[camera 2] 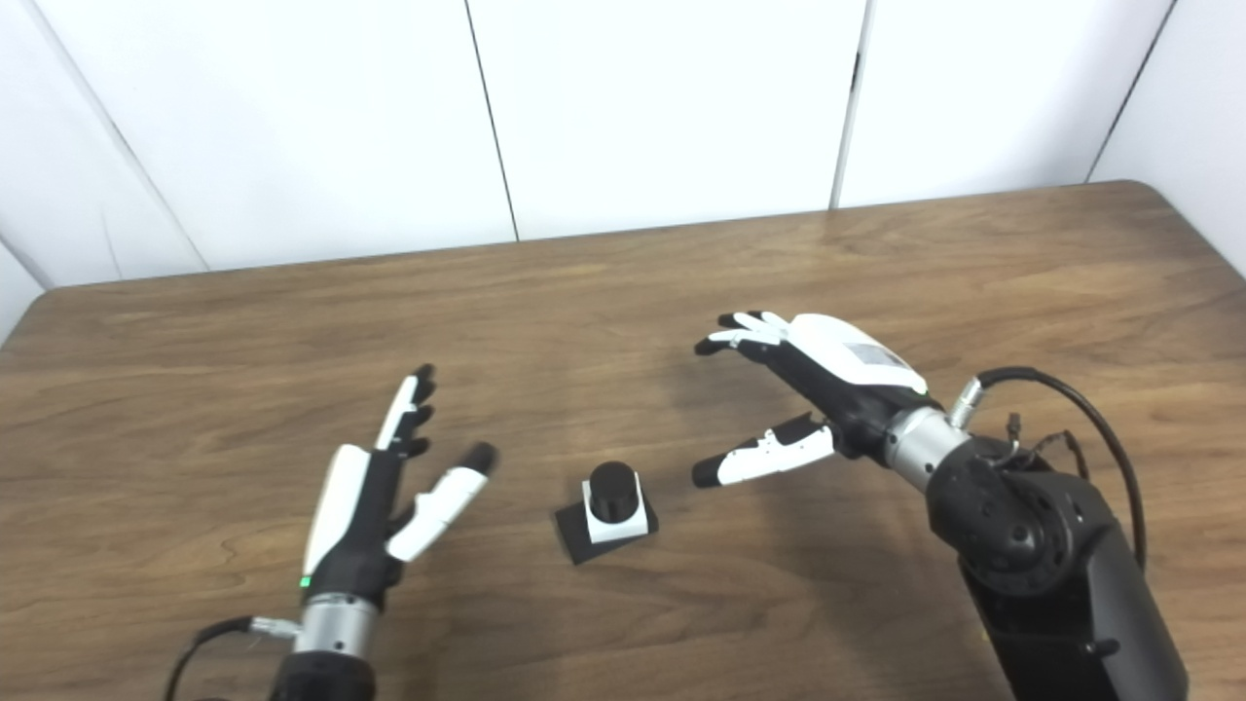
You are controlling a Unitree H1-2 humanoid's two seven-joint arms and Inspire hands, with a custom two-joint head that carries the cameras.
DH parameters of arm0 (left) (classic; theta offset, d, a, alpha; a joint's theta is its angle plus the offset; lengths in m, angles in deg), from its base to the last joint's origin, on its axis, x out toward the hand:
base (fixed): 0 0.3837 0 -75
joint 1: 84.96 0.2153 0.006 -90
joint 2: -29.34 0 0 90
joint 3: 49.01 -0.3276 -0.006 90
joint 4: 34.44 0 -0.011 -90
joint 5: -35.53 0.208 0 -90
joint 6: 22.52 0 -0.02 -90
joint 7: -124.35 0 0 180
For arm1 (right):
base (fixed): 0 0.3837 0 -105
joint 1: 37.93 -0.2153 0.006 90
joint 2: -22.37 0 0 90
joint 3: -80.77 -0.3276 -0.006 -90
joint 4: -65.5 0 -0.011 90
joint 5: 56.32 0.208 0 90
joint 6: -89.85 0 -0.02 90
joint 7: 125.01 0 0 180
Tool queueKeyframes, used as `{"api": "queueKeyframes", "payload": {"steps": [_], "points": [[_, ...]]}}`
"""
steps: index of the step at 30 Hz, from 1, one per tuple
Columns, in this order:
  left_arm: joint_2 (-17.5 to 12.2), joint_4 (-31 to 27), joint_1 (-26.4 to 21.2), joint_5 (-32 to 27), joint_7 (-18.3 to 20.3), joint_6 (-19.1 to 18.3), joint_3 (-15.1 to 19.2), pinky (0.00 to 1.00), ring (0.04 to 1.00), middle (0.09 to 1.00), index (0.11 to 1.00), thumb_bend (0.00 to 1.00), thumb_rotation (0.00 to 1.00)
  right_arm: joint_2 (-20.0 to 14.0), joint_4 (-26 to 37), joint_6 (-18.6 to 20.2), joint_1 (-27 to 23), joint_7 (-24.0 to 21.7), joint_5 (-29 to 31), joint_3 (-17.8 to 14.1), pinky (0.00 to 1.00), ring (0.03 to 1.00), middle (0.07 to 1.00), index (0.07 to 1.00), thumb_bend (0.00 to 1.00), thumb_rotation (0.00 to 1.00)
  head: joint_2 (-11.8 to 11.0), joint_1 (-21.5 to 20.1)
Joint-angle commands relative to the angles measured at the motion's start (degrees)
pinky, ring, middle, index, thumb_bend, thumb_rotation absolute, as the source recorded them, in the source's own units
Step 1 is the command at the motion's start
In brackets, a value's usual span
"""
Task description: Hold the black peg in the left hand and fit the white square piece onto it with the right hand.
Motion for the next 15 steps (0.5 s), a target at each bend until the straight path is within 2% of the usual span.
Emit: {"api": "queueKeyframes", "payload": {"steps": [1, 4, 7, 12, 13, 15], "points": [[-0.82, -2.22, -1.71, -1.70, -0.40, 1.56, 1.68, 0.92, 0.963, 0.979, 1.000, 0.82, 1.00, -1.32, 0.97, -0.40, -0.36, 2.90, 1.41, -1.87, 0.83, 0.976, 0.962, 0.891, 0.82, 0.68, -0.01, -0.15], [-1.27, -1.97, -1.76, -3.51, -0.35, 1.32, 3.65, 0.94, 0.975, 0.972, 0.993, 0.78, 1.00, -1.28, 0.22, 0.19, 0.93, 3.85, 2.71, -3.04, 0.85, 0.957, 0.963, 0.926, 0.84, 0.84, -0.01, -0.29], [-1.39, -1.13, -1.44, -4.50, -0.99, 1.79, 4.93, 0.96, 0.987, 0.981, 0.990, 0.76, 1.00, -0.31, -0.32, 1.64, 2.22, 5.21, 5.00, -4.59, 0.86, 0.955, 0.980, 0.958, 0.85, 0.95, 0.02, -0.56], [-0.98, 2.59, -1.33, -13.13, -1.48, 6.20, 9.21, 1.00, 1.000, 0.999, 0.991, 0.73, 1.00, 3.43, -4.75, -0.93, 5.84, 10.55, 16.46, -9.58, 0.95, 0.971, 0.996, 0.971, 0.82, 1.00, 0.02, -0.93], [-0.72, 2.82, -1.37, -15.13, -1.01, 6.12, 9.98, 1.00, 1.000, 1.000, 0.997, 0.73, 1.00, 5.11, -5.50, 0.23, 6.33, 10.77, 21.07, -11.52, 0.92, 0.982, 0.999, 0.978, 0.79, 1.00, 0.02, -0.94], [-0.34, 2.55, -1.36, -19.12, 0.22, 4.69, 11.21, 1.00, 1.000, 1.000, 1.000, 0.74, 1.00, 7.82, -7.24, 0.15, 7.32, 11.57, 29.31, -14.65, 0.91, 0.997, 1.000, 0.988, 0.77, 1.00, 0.14, -1.32]]}}
